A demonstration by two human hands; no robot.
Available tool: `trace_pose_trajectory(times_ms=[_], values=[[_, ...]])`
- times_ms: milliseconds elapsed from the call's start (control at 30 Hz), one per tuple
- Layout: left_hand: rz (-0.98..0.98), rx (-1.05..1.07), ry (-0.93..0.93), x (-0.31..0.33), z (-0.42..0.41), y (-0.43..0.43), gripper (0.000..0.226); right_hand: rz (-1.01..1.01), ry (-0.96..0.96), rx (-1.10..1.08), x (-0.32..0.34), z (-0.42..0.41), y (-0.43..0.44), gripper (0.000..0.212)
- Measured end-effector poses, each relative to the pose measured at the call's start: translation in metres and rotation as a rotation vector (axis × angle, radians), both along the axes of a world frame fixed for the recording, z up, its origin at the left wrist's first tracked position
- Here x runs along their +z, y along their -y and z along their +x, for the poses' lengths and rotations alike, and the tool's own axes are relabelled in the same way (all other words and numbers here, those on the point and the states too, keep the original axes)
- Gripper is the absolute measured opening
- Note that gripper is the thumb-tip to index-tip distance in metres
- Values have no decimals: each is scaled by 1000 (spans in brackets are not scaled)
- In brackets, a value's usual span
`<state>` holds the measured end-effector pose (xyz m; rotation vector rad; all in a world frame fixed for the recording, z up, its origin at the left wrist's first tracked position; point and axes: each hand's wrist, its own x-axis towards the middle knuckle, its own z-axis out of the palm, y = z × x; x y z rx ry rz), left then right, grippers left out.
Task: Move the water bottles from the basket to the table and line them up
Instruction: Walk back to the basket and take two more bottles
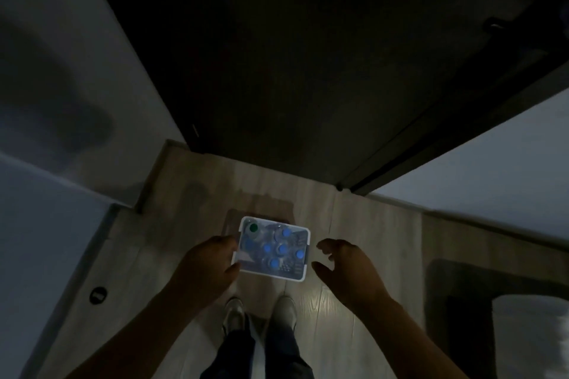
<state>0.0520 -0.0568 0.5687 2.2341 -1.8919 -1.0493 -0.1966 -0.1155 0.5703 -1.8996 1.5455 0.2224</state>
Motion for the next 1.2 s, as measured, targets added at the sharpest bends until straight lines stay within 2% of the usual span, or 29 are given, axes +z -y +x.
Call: trace_pose_trajectory(times_ms=[267,500,700,800,1000,1200], values=[[-27,106,-10,-129,-3,45,33,-56,89,-19,-128,8,47,43],[-112,87,-2,-291,-4,68,22,-73,122,-60,-292,4,68,40],[-187,41,-29,-437,-3,63,25,-60,191,-72,-429,-5,67,43],[-210,103,-59,-494,0,64,32,-114,261,-106,-484,-13,71,44],[-345,159,-158,-576,0,71,48,-240,343,14,-557,-14,73,50],[-488,118,-186,-606,4,79,54,-323,348,33,-589,-10,78,51]])
